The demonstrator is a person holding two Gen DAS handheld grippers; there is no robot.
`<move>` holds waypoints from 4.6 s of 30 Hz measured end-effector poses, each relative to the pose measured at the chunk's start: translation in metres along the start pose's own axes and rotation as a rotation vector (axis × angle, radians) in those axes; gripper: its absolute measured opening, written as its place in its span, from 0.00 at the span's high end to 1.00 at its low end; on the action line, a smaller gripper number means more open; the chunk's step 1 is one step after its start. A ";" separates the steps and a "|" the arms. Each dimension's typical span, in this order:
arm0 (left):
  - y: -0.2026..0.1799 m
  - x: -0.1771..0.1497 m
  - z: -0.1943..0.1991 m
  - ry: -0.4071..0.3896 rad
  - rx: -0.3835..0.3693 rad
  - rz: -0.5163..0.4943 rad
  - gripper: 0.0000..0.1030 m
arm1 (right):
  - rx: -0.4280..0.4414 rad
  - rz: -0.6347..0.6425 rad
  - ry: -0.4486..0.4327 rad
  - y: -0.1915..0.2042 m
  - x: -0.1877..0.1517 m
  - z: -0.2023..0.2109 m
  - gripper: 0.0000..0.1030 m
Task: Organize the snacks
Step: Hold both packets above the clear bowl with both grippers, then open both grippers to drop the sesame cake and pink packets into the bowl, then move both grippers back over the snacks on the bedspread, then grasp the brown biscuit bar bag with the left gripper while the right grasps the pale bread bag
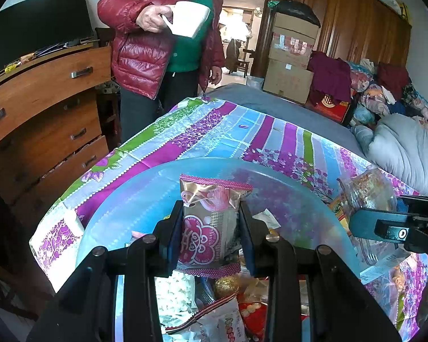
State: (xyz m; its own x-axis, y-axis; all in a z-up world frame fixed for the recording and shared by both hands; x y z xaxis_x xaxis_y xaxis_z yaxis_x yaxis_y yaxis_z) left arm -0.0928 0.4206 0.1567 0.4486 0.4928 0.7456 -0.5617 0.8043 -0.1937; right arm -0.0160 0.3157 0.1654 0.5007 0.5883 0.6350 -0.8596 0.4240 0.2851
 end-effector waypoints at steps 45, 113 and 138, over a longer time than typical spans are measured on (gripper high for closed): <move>0.007 -0.004 -0.010 0.027 0.035 0.007 0.31 | 0.006 0.014 0.022 0.003 -0.007 -0.009 0.34; -0.400 -0.274 -0.010 0.417 -0.534 -0.671 0.24 | -0.471 -0.290 0.130 -0.348 -0.348 0.128 0.17; -0.550 -0.313 -0.124 0.357 -0.629 -1.075 0.23 | -0.362 -0.590 -0.249 -0.313 -0.429 0.204 0.35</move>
State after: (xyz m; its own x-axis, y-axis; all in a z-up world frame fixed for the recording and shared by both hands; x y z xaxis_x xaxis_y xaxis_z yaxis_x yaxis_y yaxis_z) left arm 0.1615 -0.1348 -0.0496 0.6827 -0.5117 0.5216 0.5713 0.8189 0.0556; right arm 0.0177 -0.2101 -0.0503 0.7949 0.0369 0.6056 -0.3456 0.8479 0.4020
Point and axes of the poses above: each gripper's, at about its wrist camera, not at the fingertips, and z roughly against the way its jaws point, y to its left, x to its top, the point moved 6 cm from there along -z, roughly the way its jaws point, and after that the axes turned 4 degrees about z, right-handed, at the moved point
